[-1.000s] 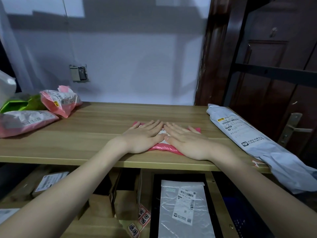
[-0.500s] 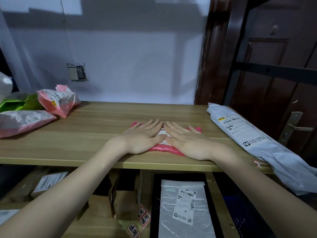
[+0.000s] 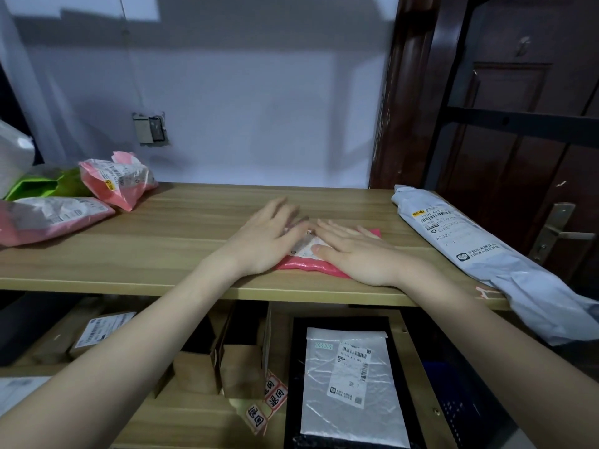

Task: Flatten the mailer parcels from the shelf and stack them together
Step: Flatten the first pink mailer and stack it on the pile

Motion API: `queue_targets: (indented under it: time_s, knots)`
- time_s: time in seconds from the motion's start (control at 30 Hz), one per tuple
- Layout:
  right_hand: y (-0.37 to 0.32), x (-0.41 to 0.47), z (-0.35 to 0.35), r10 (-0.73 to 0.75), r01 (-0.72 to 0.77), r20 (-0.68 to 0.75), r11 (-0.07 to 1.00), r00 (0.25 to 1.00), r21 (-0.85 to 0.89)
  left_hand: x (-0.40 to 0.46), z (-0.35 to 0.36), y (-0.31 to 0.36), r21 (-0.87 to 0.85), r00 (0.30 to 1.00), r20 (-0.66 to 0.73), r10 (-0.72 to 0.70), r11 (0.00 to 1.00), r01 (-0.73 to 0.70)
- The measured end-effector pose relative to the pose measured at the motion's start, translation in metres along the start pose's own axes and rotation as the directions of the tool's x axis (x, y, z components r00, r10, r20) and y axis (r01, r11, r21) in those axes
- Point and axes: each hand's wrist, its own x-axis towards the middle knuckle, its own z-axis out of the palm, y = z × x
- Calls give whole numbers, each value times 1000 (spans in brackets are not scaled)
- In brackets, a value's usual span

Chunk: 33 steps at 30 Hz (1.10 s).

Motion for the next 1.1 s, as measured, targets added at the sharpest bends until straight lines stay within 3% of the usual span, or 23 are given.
queue_targets:
  time_s: [0.1, 0.13, 0.23, 0.3, 0.43, 0.57, 0.67, 0.77, 0.87, 0.97, 1.1]
  knots:
    - [0, -6, 0, 18, -15, -50, 998, 999, 67, -8, -8, -3, 34, 951, -277, -137, 988, 152]
    - [0, -9, 0, 25, -18, -75, 996, 997, 89, -12, -11, -4, 66, 932, -311, -187, 974, 217]
    - [0, -23, 2, 46, -29, -144, 992, 988, 119, -29, -16, -10, 113, 941, -220, -257, 951, 286]
    - [-2, -35, 2, 53, -31, -159, 990, 986, 136, -38, -16, -7, 54, 962, -170, -214, 973, 226]
    - [-8, -61, -1, 27, 12, -196, 980, 980, 197, -53, -17, 15, -246, 958, -204, -202, 958, 149]
    - [-5, -88, -8, 48, 7, -261, 978, 964, 208, -70, -19, 34, -635, 960, -216, -178, 773, 0]
    - [-1, -105, -10, 57, 33, -338, 967, 939, 254, -82, -22, 46, -731, 970, -218, -104, 676, -92]
    - [0, -126, -10, 98, 70, -383, 913, 919, 401, -96, -24, 53, -743, 978, -202, -48, 658, -121]
    - [-1, -149, -2, 86, 104, -315, 836, 945, 538, -109, -20, 57, -712, 993, -116, 2, 697, -85]
    - [3, -165, 19, 67, 82, -219, 789, 973, 609, -123, -7, 59, -669, 998, 56, 22, 743, 21]
    - [19, -176, 57, 123, 7, -152, 753, 981, 658, -139, 22, 54, -543, 941, 336, -27, 811, 218]
